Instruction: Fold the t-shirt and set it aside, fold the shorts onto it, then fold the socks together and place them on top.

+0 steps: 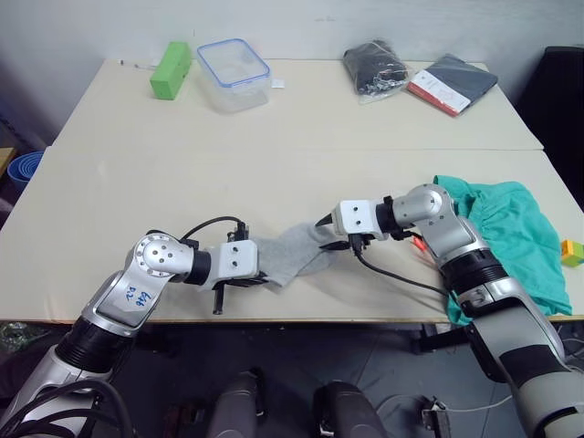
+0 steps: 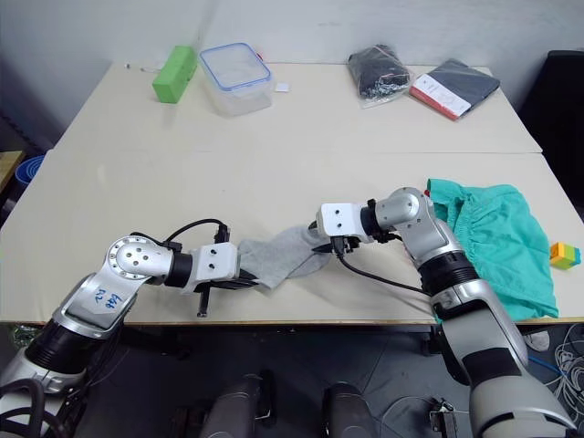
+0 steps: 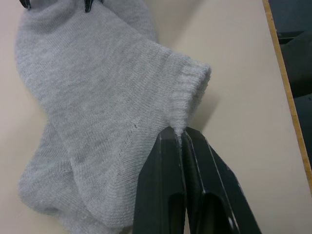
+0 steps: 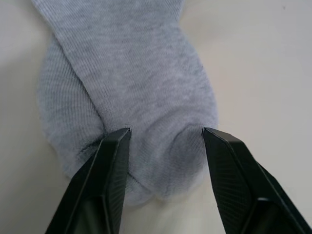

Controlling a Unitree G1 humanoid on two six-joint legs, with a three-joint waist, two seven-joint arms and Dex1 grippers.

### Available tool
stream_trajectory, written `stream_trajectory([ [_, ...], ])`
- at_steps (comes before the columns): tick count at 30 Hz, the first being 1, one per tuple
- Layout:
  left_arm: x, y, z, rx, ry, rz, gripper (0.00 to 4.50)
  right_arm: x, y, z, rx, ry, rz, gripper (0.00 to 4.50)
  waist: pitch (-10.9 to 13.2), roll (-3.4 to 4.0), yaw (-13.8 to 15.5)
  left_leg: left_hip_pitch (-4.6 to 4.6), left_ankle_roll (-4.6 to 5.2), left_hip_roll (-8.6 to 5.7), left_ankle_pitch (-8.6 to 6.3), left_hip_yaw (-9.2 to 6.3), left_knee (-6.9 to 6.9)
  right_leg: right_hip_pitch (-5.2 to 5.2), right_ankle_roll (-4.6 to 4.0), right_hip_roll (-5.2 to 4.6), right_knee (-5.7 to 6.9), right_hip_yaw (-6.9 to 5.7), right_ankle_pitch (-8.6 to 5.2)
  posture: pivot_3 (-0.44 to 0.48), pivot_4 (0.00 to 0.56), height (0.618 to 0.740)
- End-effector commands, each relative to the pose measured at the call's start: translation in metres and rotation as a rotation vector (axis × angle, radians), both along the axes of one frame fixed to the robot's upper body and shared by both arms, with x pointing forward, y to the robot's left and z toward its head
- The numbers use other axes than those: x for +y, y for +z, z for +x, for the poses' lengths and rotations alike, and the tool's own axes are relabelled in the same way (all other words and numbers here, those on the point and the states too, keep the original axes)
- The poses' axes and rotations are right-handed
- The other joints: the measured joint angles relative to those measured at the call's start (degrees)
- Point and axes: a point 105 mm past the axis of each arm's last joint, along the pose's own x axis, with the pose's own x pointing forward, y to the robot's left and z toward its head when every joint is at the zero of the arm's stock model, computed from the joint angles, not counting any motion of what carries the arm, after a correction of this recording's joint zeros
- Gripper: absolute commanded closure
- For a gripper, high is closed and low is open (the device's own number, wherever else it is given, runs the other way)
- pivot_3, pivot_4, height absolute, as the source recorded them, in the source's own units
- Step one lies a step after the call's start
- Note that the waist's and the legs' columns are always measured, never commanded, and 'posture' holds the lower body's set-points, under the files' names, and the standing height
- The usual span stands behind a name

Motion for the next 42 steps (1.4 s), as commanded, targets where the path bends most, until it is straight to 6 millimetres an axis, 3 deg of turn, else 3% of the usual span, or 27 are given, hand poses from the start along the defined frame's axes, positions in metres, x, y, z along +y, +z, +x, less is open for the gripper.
stream_trajectory([
  [1,0.002,0.004,0.002,-0.026,0.014,0.006,4.5,0.001,-0.004,0.006,0.003,-0.039,0.013,2.37,0.0,0.0,-0.01,0.0,0.0,0.0,0.0,0.0,0.0,-0.01,0.0,0.0,0.0,0.0,0.0,0.0,0.15,0.74],
  [3,0.002,0.005,0.002,-0.026,0.015,0.007,4.5,0.001,-0.005,0.005,0.016,-0.039,0.018,2.73,0.0,0.0,-0.02,0.01,0.0,0.0,0.0,0.0,0.0,0.0,0.0,0.0,0.0,0.0,0.0,0.0,0.15,0.74],
  [8,0.003,0.006,0.001,-0.024,0.014,0.009,4.5,0.006,0.003,0.003,0.045,-0.033,0.07,4.44,0.0,0.0,-0.03,0.01,0.0,0.0,0.0,0.01,0.0,0.0,0.0,0.0,0.02,0.0,0.0,0.0,0.15,0.74],
  [16,0.001,0.012,-0.003,0.007,0.011,-0.046,4.5,0.007,0.028,0.0,0.071,-0.051,0.153,4.48,0.0,0.0,-0.05,-0.02,0.0,0.0,0.0,0.01,-0.01,-0.03,0.0,0.0,0.02,0.01,0.0,0.0,0.15,0.74],
  [24,0.006,0.047,-0.01,0.087,0.017,-0.211,4.5,-0.001,0.045,-0.009,0.145,-0.112,0.214,4.48,0.0,0.01,0.03,-0.1,0.0,0.0,0.0,-0.01,-0.03,-0.09,0.0,-0.01,-0.01,0.0,0.0,0.0,0.15,0.74],
  [27,0.013,0.053,-0.008,0.081,0.017,-0.201,4.5,-0.005,0.043,-0.016,0.163,-0.135,0.207,4.48,0.0,0.01,0.03,-0.09,0.0,-0.01,0.0,-0.02,-0.03,-0.07,0.0,-0.01,-0.02,-0.01,0.0,0.0,0.15,0.74],
  [33,0.034,0.045,0.005,0.015,-0.06,-0.025,4.5,-0.013,0.038,-0.036,0.141,-0.231,0.204,4.48,0.0,0.01,0.09,-0.1,0.0,-0.02,0.0,0.01,-0.06,-0.1,0.0,-0.01,-0.06,-0.01,0.0,0.0,0.15,0.74],
  [37,0.025,0.036,0.014,-0.012,-0.17,0.035,4.5,-0.01,0.026,-0.05,0.103,-0.325,0.246,4.48,0.0,0.01,0.46,-0.11,-0.01,-0.02,-0.01,0.01,-0.11,-0.1,0.0,-0.01,-0.09,-0.03,0.0,0.0,0.15,0.74],
  [42,0.015,0.026,0.021,-0.042,-0.23,0.075,4.5,-0.01,0.008,-0.048,0.027,-0.437,0.259,4.48,0.0,0.0,0.19,-0.2,0.01,-0.06,-0.01,0.05,-0.07,-0.15,0.0,-0.03,-0.11,-0.01,0.0,0.0,0.15,0.74],
])
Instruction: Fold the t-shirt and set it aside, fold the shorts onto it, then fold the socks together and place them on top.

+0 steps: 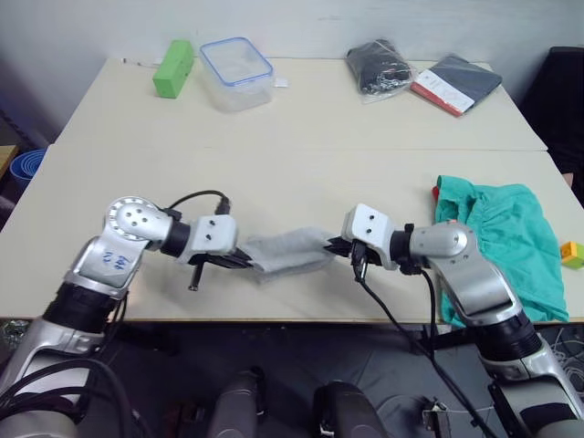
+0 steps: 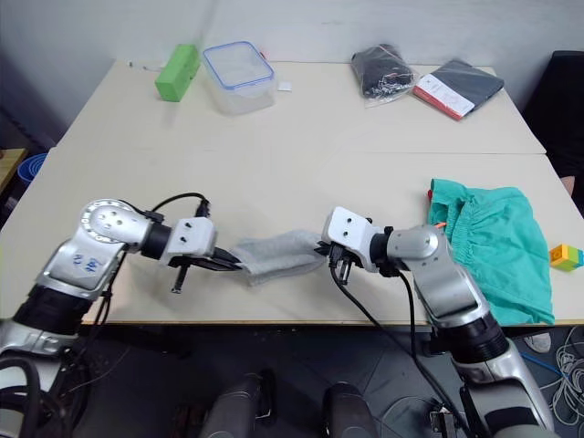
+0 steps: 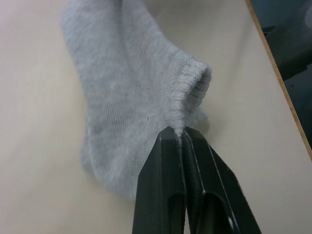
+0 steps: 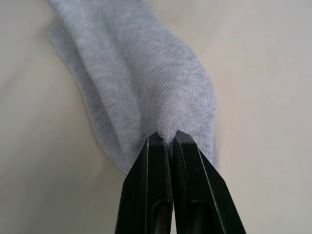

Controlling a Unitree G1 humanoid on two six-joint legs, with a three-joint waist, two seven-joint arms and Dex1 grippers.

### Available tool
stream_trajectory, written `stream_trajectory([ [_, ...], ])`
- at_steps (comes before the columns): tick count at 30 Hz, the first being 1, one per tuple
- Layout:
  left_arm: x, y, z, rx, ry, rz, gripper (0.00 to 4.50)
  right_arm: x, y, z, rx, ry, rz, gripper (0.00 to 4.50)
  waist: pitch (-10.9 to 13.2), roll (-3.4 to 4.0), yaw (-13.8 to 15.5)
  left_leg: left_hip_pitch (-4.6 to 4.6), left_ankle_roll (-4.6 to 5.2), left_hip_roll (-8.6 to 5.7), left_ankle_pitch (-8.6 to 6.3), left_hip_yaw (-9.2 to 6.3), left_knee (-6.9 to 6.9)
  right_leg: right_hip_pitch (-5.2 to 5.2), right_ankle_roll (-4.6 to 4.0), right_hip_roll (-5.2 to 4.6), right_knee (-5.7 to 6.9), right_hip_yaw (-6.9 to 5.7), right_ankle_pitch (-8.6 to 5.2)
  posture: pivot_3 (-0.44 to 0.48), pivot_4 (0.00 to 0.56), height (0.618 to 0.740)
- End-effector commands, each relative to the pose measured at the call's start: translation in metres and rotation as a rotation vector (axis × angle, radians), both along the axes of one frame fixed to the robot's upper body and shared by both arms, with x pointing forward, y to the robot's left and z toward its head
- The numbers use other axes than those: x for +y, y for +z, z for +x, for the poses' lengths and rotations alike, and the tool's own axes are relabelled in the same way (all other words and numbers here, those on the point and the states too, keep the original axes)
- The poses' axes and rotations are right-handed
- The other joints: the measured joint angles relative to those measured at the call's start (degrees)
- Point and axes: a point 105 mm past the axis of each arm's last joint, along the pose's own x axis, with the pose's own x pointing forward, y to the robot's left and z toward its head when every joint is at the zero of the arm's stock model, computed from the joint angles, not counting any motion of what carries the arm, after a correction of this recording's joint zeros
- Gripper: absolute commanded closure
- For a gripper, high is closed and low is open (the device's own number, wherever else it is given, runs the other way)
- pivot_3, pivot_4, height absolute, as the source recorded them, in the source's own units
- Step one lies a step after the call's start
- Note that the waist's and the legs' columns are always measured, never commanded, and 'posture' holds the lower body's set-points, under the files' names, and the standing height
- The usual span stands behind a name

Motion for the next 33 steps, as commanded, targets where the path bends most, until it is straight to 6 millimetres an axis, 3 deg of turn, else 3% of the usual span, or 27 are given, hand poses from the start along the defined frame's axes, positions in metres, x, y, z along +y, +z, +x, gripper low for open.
stream_trajectory([
  [1,-0.002,0.001,0.007,-0.061,-0.027,0.033,4.5,-0.001,0.001,0.002,-0.105,-0.072,-0.012,4.48,0.0,0.0,-0.16,0.06,-0.01,0.01,0.0,0.0,-0.02,0.01,0.0,0.01,0.03,0.0,0.0,0.0,0.15,0.74],
  [3,-0.001,0.0,0.01,-0.06,-0.013,0.036,4.5,-0.001,-0.003,0.004,-0.098,-0.098,0.012,4.48,0.0,0.0,-0.33,0.05,-0.03,0.03,0.01,0.01,-0.05,-0.03,0.0,0.03,0.05,0.01,0.0,0.0,0.15,0.74],
  [4,0.0,0.0,0.011,-0.061,-0.005,0.04,4.5,-0.001,-0.003,0.005,-0.096,-0.108,0.026,4.12,0.0,0.0,-0.36,0.05,-0.04,0.04,0.02,0.02,-0.07,-0.05,0.0,0.04,0.07,0.02,0.0,0.0,0.15,0.74],
  [6,0.002,0.0,0.012,-0.057,0.01,0.044,4.03,-0.001,-0.003,0.005,-0.086,-0.114,0.044,3.8,0.0,0.0,-0.27,0.05,-0.04,0.05,0.03,0.03,-0.06,-0.05,-0.01,0.04,0.07,0.02,0.0,0.0,0.15,0.74],
  [10,0.009,0.004,0.01,-0.046,0.029,0.044,2.9,-0.001,0.002,0.0,-0.072,-0.1,0.065,2.45,0.0,0.0,-0.15,0.04,-0.03,0.03,0.02,0.02,-0.03,-0.03,0.0,0.03,0.07,0.02,0.0,0.0,0.15,0.74],
  [14,0.012,0.027,0.0,0.062,0.077,-0.081,1.65,-0.009,0.021,-0.006,-0.068,-0.075,0.101,1.14,0.0,0.0,-0.15,0.03,-0.02,0.03,0.02,0.0,-0.04,-0.03,0.0,0.02,0.06,0.01,0.0,0.0,0.15,0.74],
  [15,0.011,0.035,-0.004,0.094,0.075,-0.12,1.4,-0.01,0.026,-0.007,-0.07,-0.069,0.115,1.14,0.0,0.0,-0.16,0.03,-0.02,0.04,0.02,-0.01,-0.04,-0.03,0.0,0.02,0.06,0.01,0.0,0.0,0.15,0.74],
  [18,0.001,0.061,-0.005,0.173,0.12,-0.282,1.4,-0.006,0.042,-0.014,-0.054,-0.039,0.173,1.14,0.0,0.0,-0.16,0.03,-0.02,0.04,0.02,-0.05,-0.03,0.01,0.0,0.03,0.05,0.0,0.0,0.0,0.15,0.74],
  [19,-0.003,0.066,-0.004,0.195,0.136,-0.321,1.37,-0.001,0.046,-0.016,-0.047,-0.026,0.198,1.34,0.0,0.0,-0.15,0.04,-0.02,0.04,0.02,-0.07,-0.02,0.02,0.0,0.02,0.05,0.0,0.0,0.0,0.15,0.74],
  [22,-0.017,0.061,0.003,0.216,0.181,-0.338,2.01,0.019,0.046,-0.019,-0.025,0.022,0.228,2.14,-0.01,0.0,-0.14,0.09,-0.02,0.03,0.02,-0.11,0.0,0.08,0.0,0.02,0.06,-0.01,0.0,0.0,0.15,0.74],
  [28,-0.031,-0.005,0.029,0.149,0.35,-0.184,3.97,0.058,0.019,0.001,-0.005,0.014,0.186,4.3,-0.01,0.0,-0.33,0.12,-0.03,0.02,0.03,-0.05,-0.02,0.05,0.0,0.04,0.11,0.02,0.0,0.0,0.15,0.74],
  [30,-0.031,-0.02,0.034,0.118,0.397,-0.148,4.47,0.064,0.005,0.008,0.011,-0.009,0.148,4.5,-0.01,-0.01,-0.25,0.08,-0.04,0.03,0.04,-0.04,-0.02,-0.01,0.0,0.04,0.14,0.03,0.0,0.0,0.15,0.74],
  [33,-0.03,-0.032,0.036,0.084,0.422,-0.107,4.47,0.062,-0.016,0.014,0.02,-0.028,0.056,4.5,-0.03,-0.03,0.03,0.07,-0.03,0.02,0.03,-0.06,0.02,0.02,0.0,0.03,0.12,0.01,0.0,0.0,0.15,0.74],
])
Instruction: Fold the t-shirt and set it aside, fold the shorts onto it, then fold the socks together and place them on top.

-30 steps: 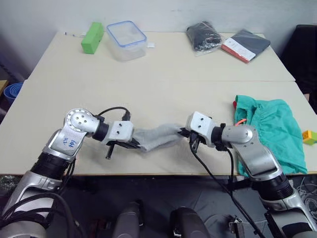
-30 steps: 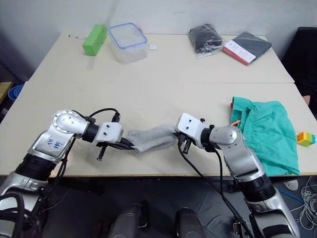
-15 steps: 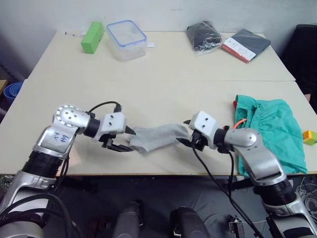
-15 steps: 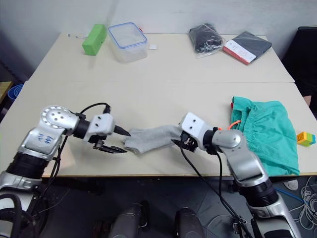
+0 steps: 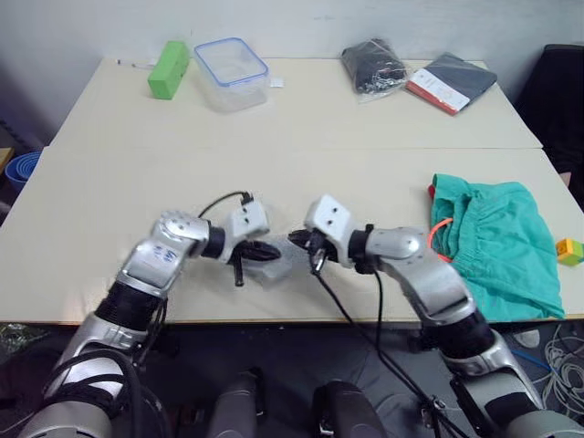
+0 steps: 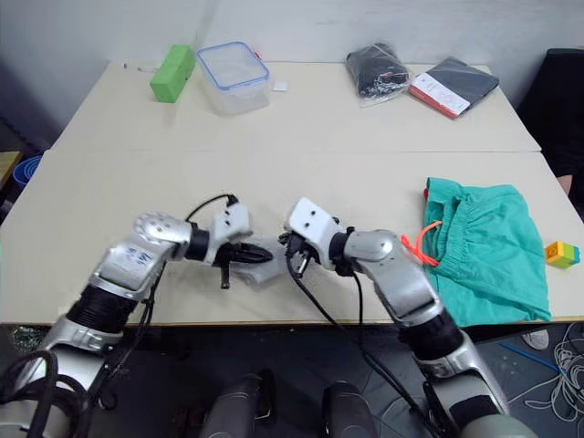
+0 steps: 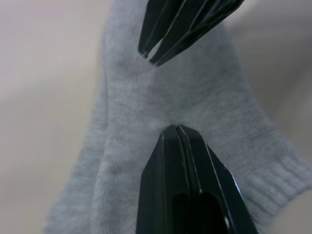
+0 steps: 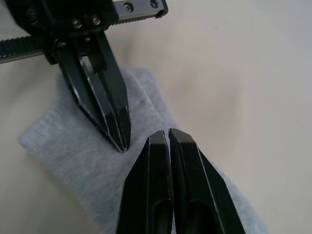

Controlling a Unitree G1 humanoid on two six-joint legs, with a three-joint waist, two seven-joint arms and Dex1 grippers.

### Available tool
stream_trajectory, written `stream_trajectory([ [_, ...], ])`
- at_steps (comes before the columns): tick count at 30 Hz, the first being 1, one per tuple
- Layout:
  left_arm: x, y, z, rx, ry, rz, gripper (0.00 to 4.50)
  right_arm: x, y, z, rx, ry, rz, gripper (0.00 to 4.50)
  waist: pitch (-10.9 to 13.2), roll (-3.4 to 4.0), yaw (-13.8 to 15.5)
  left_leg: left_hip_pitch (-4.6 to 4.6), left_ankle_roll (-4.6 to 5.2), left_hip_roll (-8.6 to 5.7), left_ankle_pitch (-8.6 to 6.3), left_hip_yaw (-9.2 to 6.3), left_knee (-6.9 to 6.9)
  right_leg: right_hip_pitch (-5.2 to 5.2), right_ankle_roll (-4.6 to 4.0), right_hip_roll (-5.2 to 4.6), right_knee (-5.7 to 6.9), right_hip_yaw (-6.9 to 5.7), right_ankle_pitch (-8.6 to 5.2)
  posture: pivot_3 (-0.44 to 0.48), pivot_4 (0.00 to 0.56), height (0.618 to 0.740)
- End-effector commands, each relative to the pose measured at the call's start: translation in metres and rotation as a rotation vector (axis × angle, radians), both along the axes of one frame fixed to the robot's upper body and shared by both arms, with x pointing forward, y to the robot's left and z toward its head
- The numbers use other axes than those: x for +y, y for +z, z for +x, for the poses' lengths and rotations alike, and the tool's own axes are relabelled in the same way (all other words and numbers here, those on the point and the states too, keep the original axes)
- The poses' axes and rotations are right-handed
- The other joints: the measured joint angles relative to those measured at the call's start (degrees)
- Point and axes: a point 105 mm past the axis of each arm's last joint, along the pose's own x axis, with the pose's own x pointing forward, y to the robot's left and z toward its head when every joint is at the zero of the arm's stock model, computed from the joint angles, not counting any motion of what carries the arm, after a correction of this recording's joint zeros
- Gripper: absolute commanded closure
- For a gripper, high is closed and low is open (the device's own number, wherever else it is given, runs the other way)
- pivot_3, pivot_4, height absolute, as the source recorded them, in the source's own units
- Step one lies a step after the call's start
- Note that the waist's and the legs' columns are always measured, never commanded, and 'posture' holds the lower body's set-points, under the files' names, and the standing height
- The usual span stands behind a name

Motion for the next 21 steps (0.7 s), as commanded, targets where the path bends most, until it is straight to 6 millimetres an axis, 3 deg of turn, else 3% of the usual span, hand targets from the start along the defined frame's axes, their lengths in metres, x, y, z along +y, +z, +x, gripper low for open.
stream_trajectory([
  [1,0.012,-0.015,0.004,-0.047,0.04,0.104,4.47,-0.006,-0.01,0.005,-0.049,-0.012,-0.086,4.5,0.0,0.0,0.11,0.04,0.02,-0.03,0.0,-0.01,0.03,0.05,0.0,-0.03,0.02,-0.01,0.0,0.0,0.15,0.74],
  [4,0.023,-0.022,0.002,-0.063,0.039,0.157,4.47,-0.025,-0.017,0.01,-0.054,-0.069,-0.125,4.5,-0.09,-0.02,-0.03,0.13,0.04,-0.03,0.02,0.01,0.03,0.13,0.0,-0.04,0.01,0.0,0.0,0.0,0.15,0.74],
  [7,0.033,-0.024,0.002,-0.062,0.063,0.171,4.47,-0.058,-0.018,0.019,-0.08,-0.162,-0.16,4.5,-0.2,-0.01,-0.03,0.18,0.03,-0.02,0.01,0.01,-0.02,0.15,0.0,-0.03,0.01,0.01,0.0,0.0,0.15,0.74],
  [13,0.034,-0.021,-0.001,-0.055,0.067,0.152,4.47,-0.105,-0.012,0.022,-0.088,-0.264,-0.174,4.5,-0.32,-0.03,0.0,0.24,0.03,-0.02,0.01,0.0,-0.03,0.23,0.0,-0.04,-0.05,0.0,0.0,0.0,0.15,0.74],
  [17,0.023,-0.006,-0.002,-0.045,0.056,0.073,4.47,-0.076,0.029,0.01,-0.08,-0.157,0.083,4.5,-0.32,-0.02,-0.14,0.19,0.03,-0.01,0.01,0.0,-0.04,0.2,0.0,-0.03,-0.04,0.0,0.0,0.0,0.15,0.74],
  [21,0.017,0.004,-0.002,-0.039,0.042,0.04,4.47,-0.044,0.037,-0.004,-0.07,-0.038,0.118,4.5,-0.31,-0.01,-0.25,0.16,-0.01,0.04,0.03,0.02,-0.11,0.09,0.0,0.02,0.0,0.02,0.0,0.0,0.15,0.74],
])
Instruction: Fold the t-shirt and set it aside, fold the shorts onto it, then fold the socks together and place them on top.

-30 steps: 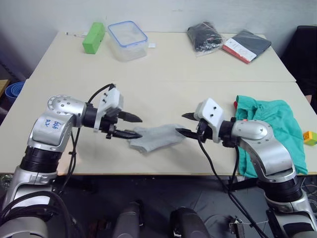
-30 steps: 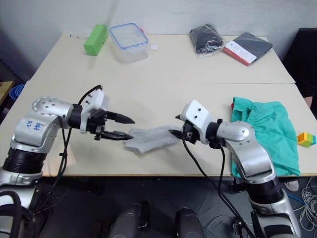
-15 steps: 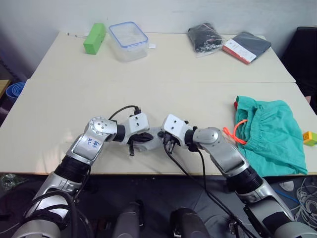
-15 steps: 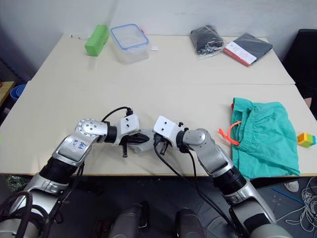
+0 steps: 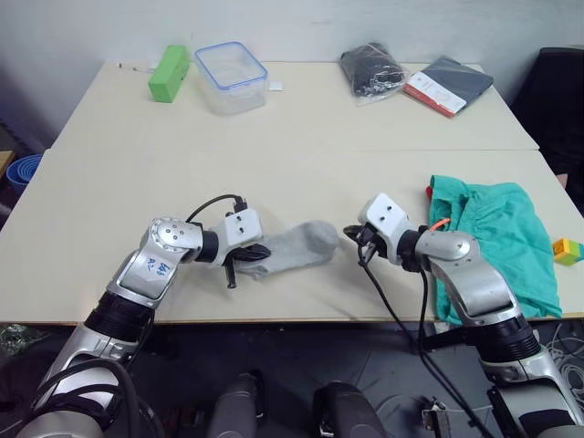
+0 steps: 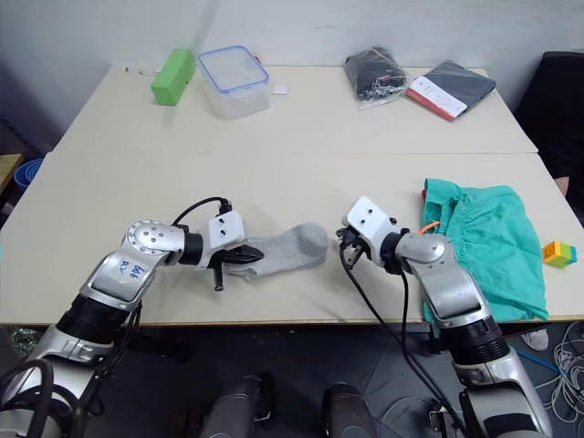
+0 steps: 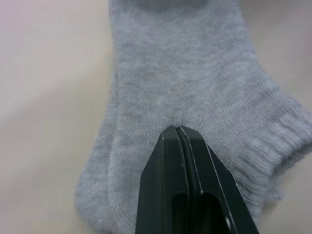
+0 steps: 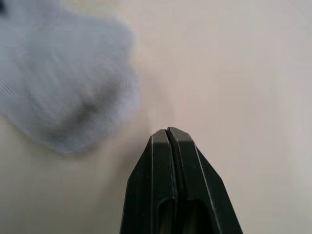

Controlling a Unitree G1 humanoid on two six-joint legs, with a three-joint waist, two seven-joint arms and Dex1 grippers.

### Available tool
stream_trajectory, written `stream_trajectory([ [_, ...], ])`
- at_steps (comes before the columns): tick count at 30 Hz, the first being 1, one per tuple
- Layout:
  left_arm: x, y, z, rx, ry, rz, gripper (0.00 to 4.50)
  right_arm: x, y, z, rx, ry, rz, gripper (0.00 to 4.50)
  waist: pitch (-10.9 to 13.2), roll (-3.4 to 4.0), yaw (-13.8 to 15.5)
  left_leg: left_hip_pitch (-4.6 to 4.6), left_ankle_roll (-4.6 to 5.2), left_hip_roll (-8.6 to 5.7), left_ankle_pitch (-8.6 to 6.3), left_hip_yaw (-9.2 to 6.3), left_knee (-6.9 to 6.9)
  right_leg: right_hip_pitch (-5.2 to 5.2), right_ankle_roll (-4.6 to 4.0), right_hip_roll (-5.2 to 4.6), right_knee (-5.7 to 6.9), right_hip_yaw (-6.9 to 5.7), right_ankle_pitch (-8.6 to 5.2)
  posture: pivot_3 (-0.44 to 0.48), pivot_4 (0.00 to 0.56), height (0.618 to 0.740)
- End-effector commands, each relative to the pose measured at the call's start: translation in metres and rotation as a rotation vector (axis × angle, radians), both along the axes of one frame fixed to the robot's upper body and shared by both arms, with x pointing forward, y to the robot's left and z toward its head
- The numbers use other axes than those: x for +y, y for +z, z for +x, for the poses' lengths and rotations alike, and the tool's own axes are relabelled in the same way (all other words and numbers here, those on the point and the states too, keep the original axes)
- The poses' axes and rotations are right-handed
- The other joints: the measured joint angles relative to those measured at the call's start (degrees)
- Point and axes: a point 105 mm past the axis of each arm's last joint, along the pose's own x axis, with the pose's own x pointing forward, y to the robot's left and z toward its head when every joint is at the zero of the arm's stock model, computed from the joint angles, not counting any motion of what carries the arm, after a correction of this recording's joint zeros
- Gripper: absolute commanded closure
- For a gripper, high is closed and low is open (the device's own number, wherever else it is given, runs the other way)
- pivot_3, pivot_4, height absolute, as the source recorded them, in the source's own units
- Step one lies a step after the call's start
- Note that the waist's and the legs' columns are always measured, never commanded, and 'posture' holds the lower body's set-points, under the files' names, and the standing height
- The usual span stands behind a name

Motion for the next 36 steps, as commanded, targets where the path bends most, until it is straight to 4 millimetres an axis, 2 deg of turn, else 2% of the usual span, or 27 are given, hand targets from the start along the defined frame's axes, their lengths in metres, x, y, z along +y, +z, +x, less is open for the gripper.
stream_trajectory([
  [1,-0.004,0.004,-0.001,0.01,-0.003,-0.012,4.47,0.033,0.014,-0.014,-0.044,0.127,0.018,4.5,0.0,0.0,0.21,-0.02,0.0,-0.01,0.0,0.0,0.0,-0.01,0.0,0.0,0.0,0.0,0.0,0.0,0.15,0.74],
  [3,-0.005,0.002,0.0,0.008,-0.009,-0.007,4.47,0.045,-0.002,-0.016,-0.043,0.166,-0.051,4.5,0.0,0.0,0.26,-0.05,0.02,-0.03,-0.01,-0.01,0.01,-0.01,0.0,-0.02,-0.05,0.0,0.0,0.0,0.15,0.74],
  [5,-0.005,-0.003,-0.001,0.008,-0.016,0.005,4.47,0.049,-0.021,-0.013,-0.049,0.168,-0.139,4.5,0.0,-0.01,0.37,-0.06,0.03,-0.06,-0.02,-0.01,0.01,0.0,0.0,-0.05,-0.07,-0.01,0.0,0.0,0.15,0.74],
  [7,-0.006,-0.006,-0.002,0.012,-0.019,0.009,4.47,0.043,-0.04,-0.008,-0.066,0.155,-0.247,4.5,0.0,-0.01,0.39,-0.06,0.03,-0.07,-0.02,-0.01,0.02,0.0,0.0,-0.06,-0.08,-0.02,0.0,0.0,0.15,0.74],
  [10,-0.006,-0.007,-0.002,0.011,-0.023,0.013,4.47,0.025,-0.054,0.0,-0.091,0.113,-0.348,4.5,0.0,-0.01,0.39,-0.03,0.03,-0.07,-0.02,0.0,0.02,0.03,0.0,-0.07,-0.08,-0.02,0.0,0.0,0.15,0.74],
  [13,-0.004,-0.006,-0.001,0.009,-0.015,0.014,4.47,0.008,-0.049,0.003,-0.085,0.05,-0.317,4.5,-0.01,-0.02,0.5,-0.01,0.03,-0.07,-0.02,-0.04,0.05,0.07,0.0,-0.07,-0.08,-0.04,0.0,0.0,0.15,0.74],
  [15,-0.001,-0.004,0.0,0.006,-0.013,0.016,4.47,0.009,-0.035,-0.005,-0.072,0.057,-0.194,4.5,-0.01,-0.02,0.71,-0.03,0.03,-0.08,-0.02,-0.06,0.06,0.1,0.0,-0.08,-0.08,-0.06,0.0,0.0,0.15,0.74],
  [17,-0.001,0.005,-0.001,0.007,-0.028,-0.013,4.47,0.012,-0.009,-0.021,-0.039,0.091,0.001,4.5,0.0,-0.03,0.85,-0.06,0.03,-0.08,-0.02,-0.07,0.06,0.09,0.0,-0.08,-0.11,-0.08,0.0,0.0,0.15,0.74],
  [19,-0.006,0.019,-0.005,0.021,-0.065,-0.075,4.47,0.007,0.009,-0.035,-0.017,0.103,0.1,4.5,0.0,-0.02,0.81,-0.13,0.04,-0.07,-0.02,-0.09,0.04,0.05,0.0,-0.06,-0.12,-0.09,0.0,0.0,0.15,0.74],
  [21,-0.012,0.033,-0.007,0.029,-0.098,-0.129,4.47,-0.003,0.018,-0.044,0.018,0.075,0.157,4.5,0.01,-0.01,0.47,-0.15,0.03,-0.06,-0.02,-0.11,0.01,0.03,0.0,-0.06,-0.13,-0.11,0.0,0.0,0.15,0.74],
  [25,-0.023,0.043,-0.002,0.042,-0.12,-0.167,4.47,-0.016,0.019,-0.063,0.141,0.007,0.234,4.5,0.01,-0.01,0.47,-0.15,0.02,-0.05,-0.02,-0.19,-0.02,0.08,0.0,-0.05,-0.21,-0.18,0.0,0.0,0.15,0.74],
  [29,-0.033,0.019,0.01,0.052,-0.113,-0.091,4.47,-0.021,0.0,-0.078,0.322,-0.094,0.324,4.5,0.01,-0.01,0.57,-0.16,0.03,-0.08,-0.02,-0.19,-0.05,0.09,0.0,-0.06,-0.27,-0.18,0.0,0.0,0.15,0.74],
  [31,-0.035,0.009,0.014,0.063,-0.103,-0.07,4.5,-0.02,-0.014,-0.083,0.431,-0.145,0.373,4.14,0.01,-0.01,0.37,-0.15,0.03,-0.08,-0.02,-0.19,-0.07,0.09,0.0,-0.05,-0.27,-0.18,0.0,0.0,0.15,0.74],
  [36,-0.034,0.001,0.016,0.064,-0.103,-0.037,3.3,-0.013,-0.033,-0.08,0.6,-0.225,0.48,2.55,0.01,0.0,0.31,-0.19,0.0,-0.07,0.0,-0.18,-0.13,-0.01,-0.01,-0.03,-0.23,-0.16,0.0,0.0,0.15,0.74],
])
